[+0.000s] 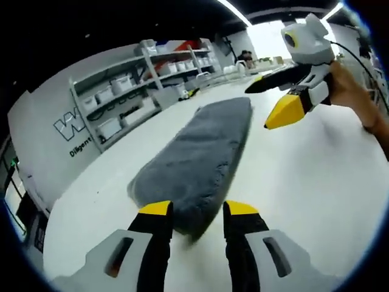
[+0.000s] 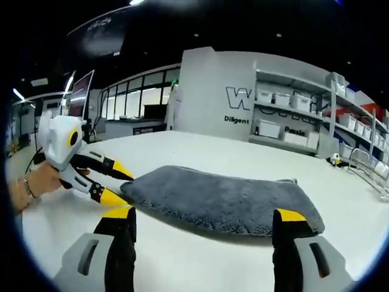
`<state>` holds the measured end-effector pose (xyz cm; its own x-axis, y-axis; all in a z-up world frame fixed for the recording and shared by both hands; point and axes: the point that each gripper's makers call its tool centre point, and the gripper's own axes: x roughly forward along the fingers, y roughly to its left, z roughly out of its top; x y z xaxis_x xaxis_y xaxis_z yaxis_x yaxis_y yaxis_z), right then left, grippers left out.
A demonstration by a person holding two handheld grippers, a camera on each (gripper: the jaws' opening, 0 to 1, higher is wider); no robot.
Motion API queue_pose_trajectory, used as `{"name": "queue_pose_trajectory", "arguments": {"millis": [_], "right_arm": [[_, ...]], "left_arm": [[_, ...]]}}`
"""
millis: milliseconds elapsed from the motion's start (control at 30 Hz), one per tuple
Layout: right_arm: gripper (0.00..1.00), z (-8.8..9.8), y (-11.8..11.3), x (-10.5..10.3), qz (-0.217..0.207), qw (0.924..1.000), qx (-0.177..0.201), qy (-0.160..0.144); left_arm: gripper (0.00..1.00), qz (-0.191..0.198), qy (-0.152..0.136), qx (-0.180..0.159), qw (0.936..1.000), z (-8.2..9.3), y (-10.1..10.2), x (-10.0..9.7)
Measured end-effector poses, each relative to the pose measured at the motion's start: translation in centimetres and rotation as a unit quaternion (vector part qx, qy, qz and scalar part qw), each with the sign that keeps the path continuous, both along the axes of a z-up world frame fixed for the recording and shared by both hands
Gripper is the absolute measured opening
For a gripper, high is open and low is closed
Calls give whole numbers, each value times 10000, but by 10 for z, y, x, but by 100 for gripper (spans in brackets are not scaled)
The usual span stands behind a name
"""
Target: Open the folded towel by lifting each exposed corner and separating the folded layers until the towel lies flat within the target outline without major curled edges
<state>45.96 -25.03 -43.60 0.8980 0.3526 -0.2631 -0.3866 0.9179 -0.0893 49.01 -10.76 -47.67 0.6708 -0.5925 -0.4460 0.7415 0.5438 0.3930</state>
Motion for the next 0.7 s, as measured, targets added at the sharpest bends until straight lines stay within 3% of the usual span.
{"name": "queue_pose_trajectory", "arguments": {"millis": [333,700], "right_arm": [[92,-4,0,-2,3,9999,88,57],[91,-7,1,-6,11,9999,104,105]], "left_arm": [[25,147,-168,394,9990,-5,-8,5],[9,138,-372,764,9963,-11,-9,0]]}}
